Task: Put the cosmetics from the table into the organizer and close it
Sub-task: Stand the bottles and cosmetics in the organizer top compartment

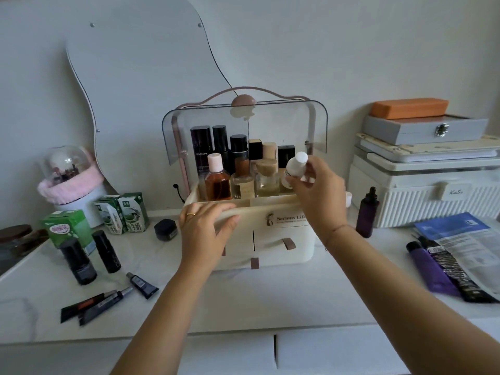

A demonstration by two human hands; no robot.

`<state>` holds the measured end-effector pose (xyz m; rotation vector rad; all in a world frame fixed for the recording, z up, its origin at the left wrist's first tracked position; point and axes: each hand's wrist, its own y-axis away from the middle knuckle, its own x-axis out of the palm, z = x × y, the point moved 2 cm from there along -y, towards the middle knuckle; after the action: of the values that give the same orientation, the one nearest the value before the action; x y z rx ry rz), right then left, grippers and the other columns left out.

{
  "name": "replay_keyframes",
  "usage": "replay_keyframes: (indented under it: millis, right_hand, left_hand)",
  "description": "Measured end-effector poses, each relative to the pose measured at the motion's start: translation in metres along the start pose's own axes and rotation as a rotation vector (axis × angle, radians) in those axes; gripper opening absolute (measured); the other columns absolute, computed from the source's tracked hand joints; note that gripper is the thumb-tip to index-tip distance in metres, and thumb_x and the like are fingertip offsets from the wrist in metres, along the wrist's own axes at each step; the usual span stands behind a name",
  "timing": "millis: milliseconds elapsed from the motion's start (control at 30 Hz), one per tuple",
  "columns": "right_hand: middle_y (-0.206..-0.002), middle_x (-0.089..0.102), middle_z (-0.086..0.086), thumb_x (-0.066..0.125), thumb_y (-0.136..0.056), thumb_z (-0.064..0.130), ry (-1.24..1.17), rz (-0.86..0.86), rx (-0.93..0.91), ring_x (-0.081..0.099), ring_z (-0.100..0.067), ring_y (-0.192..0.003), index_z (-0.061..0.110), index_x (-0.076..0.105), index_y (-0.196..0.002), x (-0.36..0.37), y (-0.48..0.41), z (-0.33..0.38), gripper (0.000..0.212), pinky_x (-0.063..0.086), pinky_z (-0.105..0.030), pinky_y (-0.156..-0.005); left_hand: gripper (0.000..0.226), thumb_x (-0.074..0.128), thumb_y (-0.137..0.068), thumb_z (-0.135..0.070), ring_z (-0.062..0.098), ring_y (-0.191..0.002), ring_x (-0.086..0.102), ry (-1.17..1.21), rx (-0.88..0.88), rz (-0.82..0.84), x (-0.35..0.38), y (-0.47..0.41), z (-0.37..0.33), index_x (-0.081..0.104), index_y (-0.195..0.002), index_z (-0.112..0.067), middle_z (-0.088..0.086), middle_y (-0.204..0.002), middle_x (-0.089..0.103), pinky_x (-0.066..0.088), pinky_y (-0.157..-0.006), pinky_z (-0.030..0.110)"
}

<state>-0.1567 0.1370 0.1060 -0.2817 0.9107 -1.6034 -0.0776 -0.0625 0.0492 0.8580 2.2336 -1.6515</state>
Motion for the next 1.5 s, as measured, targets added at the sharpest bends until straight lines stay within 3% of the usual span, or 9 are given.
replay_keyframes:
  millis: [67,133,300,800,933,1067,1167,1300,1500]
  right_hand:
    - [-0.095,0.068,-0.003,0.066,-0.085,0.023,0.149,0.076,0.045,0.063,-0.02,-0.087,0.011,0.058,-0.107,0.012,-0.014,-0.004,0.026,0.051,-0.037,-0.077]
    - [-0.096,0.067,-0.012,0.062,-0.086,0.023,0.268,0.141,0.09,0.059,-0.03,-0.086,0.008,0.056,-0.106,0.021,-0.027,-0.006,0.026,0.048,-0.037,-0.071]
    - [-0.097,0.064,-0.017,0.058,-0.089,0.024,0.407,0.232,0.168,0.05,-0.031,-0.08,0.005,0.052,-0.103,0.036,-0.045,-0.01,0.025,0.035,-0.032,-0.064]
    - [-0.103,0.065,-0.019,0.048,-0.091,0.003,0.58,0.395,0.192,0.062,-0.033,-0.092,0.0,0.059,-0.1,0.048,-0.056,-0.014,0.014,0.046,-0.032,-0.07]
    - [-0.099,0.066,-0.016,0.051,-0.09,0.003,0.481,0.341,0.139,0.06,-0.031,-0.086,0.002,0.058,-0.102,0.031,-0.039,-0.01,0.015,0.05,-0.035,-0.073]
    - [-0.085,0.069,0.001,0.061,-0.088,0.015,0.194,-0.009,-0.045,0.065,-0.02,-0.079,0.013,0.067,-0.097,-0.011,0.008,-0.021,0.012,0.054,-0.035,-0.072]
    - [-0.087,0.066,0.003,0.061,-0.084,0.012,0.154,-0.21,0.071,0.063,-0.019,-0.079,0.014,0.066,-0.096,-0.031,0.031,-0.056,0.013,0.053,-0.034,-0.072]
    - [-0.112,0.06,-0.005,0.068,-0.082,0.023,0.185,-0.044,0.31,0.059,-0.021,-0.1,0.009,0.057,-0.115,-0.021,0.033,-0.103,0.037,0.05,-0.039,-0.087]
    - [-0.111,0.065,-0.008,0.069,-0.081,0.032,0.179,0.116,0.364,0.059,-0.021,-0.094,0.009,0.055,-0.116,0.007,0.027,-0.123,0.044,0.044,-0.03,-0.076]
  left_hand:
    - [0.033,0.05,-0.083,-0.052,0.014,-0.105,0.049,0.0,0.0,0.008,-0.001,0.0,0.0,0.066,-0.103,-0.03,-0.014,-0.106,0.067,0.015,-0.093,0.022]
    - [0.032,0.051,-0.084,-0.051,0.015,-0.105,0.049,0.0,-0.005,0.012,-0.001,-0.001,0.0,0.066,-0.104,-0.031,-0.013,-0.106,0.067,0.013,-0.094,0.021]
    - [0.03,0.054,-0.084,-0.048,0.017,-0.107,0.05,0.003,-0.013,0.016,-0.001,0.0,0.0,0.066,-0.105,-0.03,-0.011,-0.107,0.067,0.012,-0.095,0.019]
    - [0.034,0.05,-0.084,-0.051,0.007,-0.106,0.04,0.022,-0.018,0.013,0.001,0.001,0.0,0.066,-0.105,-0.029,-0.012,-0.108,0.066,0.016,-0.095,0.024]
    - [0.031,0.053,-0.085,-0.049,0.008,-0.104,0.042,0.013,-0.002,0.015,-0.001,0.001,0.0,0.067,-0.104,-0.029,-0.013,-0.106,0.067,0.016,-0.094,0.024]
    - [0.031,0.053,-0.085,-0.05,0.007,-0.101,0.041,0.014,0.01,0.004,-0.001,0.001,0.001,0.067,-0.104,-0.029,-0.014,-0.105,0.067,0.018,-0.091,0.024]
    - [0.037,0.049,-0.084,-0.054,0.006,-0.101,0.041,0.005,0.02,-0.003,0.0,0.0,0.0,0.067,-0.104,-0.029,-0.015,-0.105,0.067,0.018,-0.092,0.024]
    - [0.038,0.05,-0.085,-0.057,0.009,-0.103,0.043,0.002,0.014,0.001,0.001,0.001,0.001,0.067,-0.104,-0.029,-0.013,-0.106,0.068,0.019,-0.093,0.027]
    - [0.034,0.052,-0.083,-0.051,0.01,-0.1,0.043,0.014,0.004,-0.003,0.0,0.0,-0.001,0.068,-0.102,-0.027,-0.013,-0.104,0.068,0.022,-0.092,0.03]
